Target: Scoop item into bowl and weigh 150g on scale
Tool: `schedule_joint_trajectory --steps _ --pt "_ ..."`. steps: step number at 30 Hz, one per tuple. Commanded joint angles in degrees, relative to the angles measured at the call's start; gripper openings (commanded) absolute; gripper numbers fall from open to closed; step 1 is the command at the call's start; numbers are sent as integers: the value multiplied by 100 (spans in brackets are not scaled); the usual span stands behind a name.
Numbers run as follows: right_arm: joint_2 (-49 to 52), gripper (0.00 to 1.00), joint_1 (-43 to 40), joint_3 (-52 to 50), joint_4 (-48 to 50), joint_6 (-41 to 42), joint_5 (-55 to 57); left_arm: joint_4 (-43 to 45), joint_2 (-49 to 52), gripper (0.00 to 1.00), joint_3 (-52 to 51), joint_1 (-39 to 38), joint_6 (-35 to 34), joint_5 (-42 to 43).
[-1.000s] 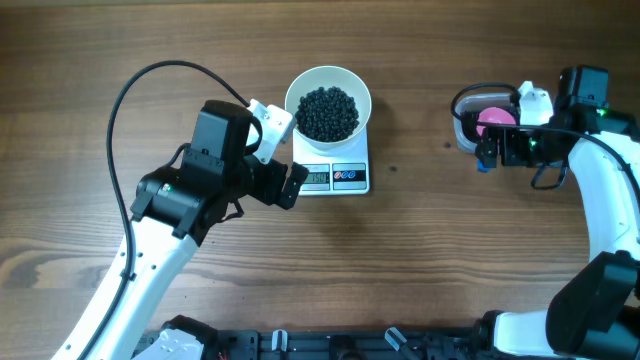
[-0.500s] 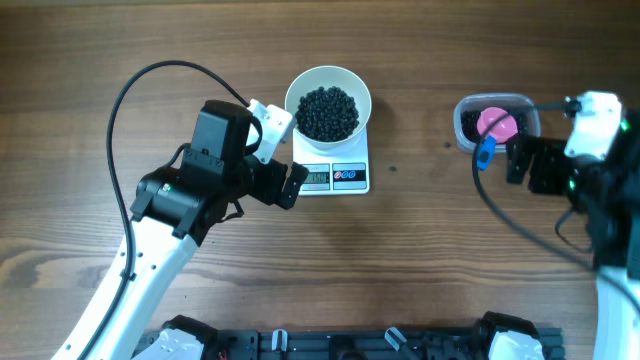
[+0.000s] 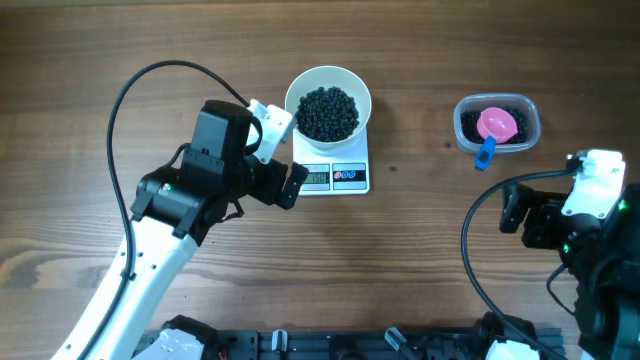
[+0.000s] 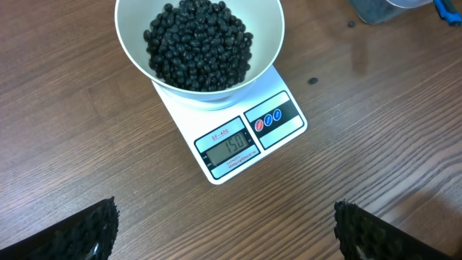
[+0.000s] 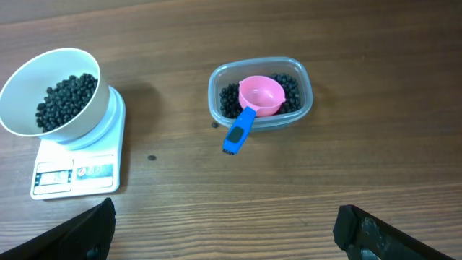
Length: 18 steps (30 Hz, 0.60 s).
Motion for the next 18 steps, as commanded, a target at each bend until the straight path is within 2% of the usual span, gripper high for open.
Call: schedule_joint_trajectory --steps 1,6,12,14,18 --pt "68 100 -13 -35 -72 122 76 17 20 100 101 -22 -17 92" --pt "122 100 -13 -35 -66 116 81 17 20 100 101 -22 -17 94" --pt "142 100 -11 -105 555 125 50 17 20 100 101 -22 -17 92" --pt "61 100 0 -398 935 125 -31 17 20 100 101 -22 -17 92" --pt "-660 99 205 -1840 2546 129 -243 17 20 100 101 -22 -17 94"
